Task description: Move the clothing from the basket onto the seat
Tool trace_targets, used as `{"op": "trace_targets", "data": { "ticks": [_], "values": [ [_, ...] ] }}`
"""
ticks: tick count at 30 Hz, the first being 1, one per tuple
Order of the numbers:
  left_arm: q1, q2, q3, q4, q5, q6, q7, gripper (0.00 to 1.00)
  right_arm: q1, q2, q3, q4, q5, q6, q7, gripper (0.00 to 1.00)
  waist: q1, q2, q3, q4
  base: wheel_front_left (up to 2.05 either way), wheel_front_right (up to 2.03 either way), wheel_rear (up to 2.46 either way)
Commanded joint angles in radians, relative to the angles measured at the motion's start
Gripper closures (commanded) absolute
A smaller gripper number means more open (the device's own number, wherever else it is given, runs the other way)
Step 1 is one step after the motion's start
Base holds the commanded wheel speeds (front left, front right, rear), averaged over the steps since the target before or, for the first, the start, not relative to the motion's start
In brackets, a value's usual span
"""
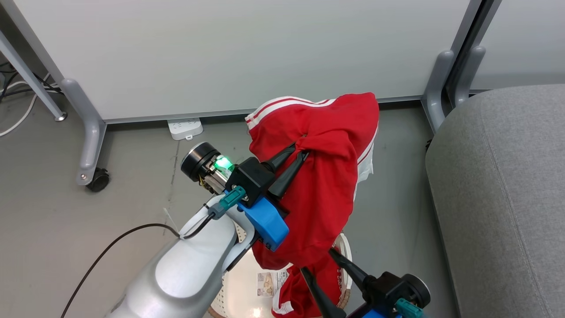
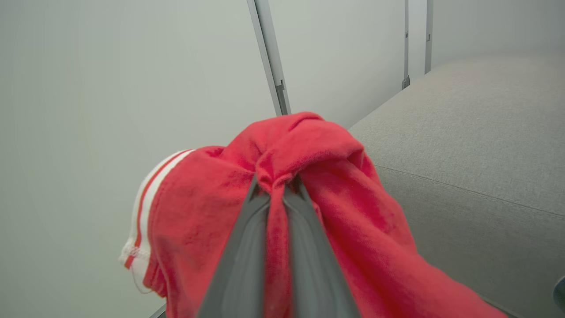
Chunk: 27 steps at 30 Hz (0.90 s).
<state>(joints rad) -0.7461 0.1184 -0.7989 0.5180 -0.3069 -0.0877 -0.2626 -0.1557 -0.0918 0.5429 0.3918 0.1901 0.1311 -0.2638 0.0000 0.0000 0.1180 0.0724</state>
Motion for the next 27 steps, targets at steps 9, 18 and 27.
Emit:
{"op": "trace_targets", "data": {
  "ticks": [9,18,27],
  "values": [
    [-0.009,-0.002,0.01,0.003,0.01,-0.002,-0.003,1.0,-0.04,-0.026,0.063,-0.011,0.061,-0.001,-0.001,0.0,0.0,0.0,0.007,0.007,0.0,0.0,0.0],
    [-0.012,-0.003,0.013,0.004,0.017,-0.005,-0.003,1.0,-0.095,-0.014,0.055,-0.044,0.09,-0.001,-0.001,0.0,0.0,0.0,0.019,0.006,0.0,0.0,0.0],
    [-0.019,-0.011,0.012,0.004,0.02,-0.008,-0.003,1.0,-0.172,0.016,0.027,-0.015,0.082,-0.001,-0.001,0.0,0.0,0.0,0.031,0.01,0.0,0.0,0.0]
  ]
}}
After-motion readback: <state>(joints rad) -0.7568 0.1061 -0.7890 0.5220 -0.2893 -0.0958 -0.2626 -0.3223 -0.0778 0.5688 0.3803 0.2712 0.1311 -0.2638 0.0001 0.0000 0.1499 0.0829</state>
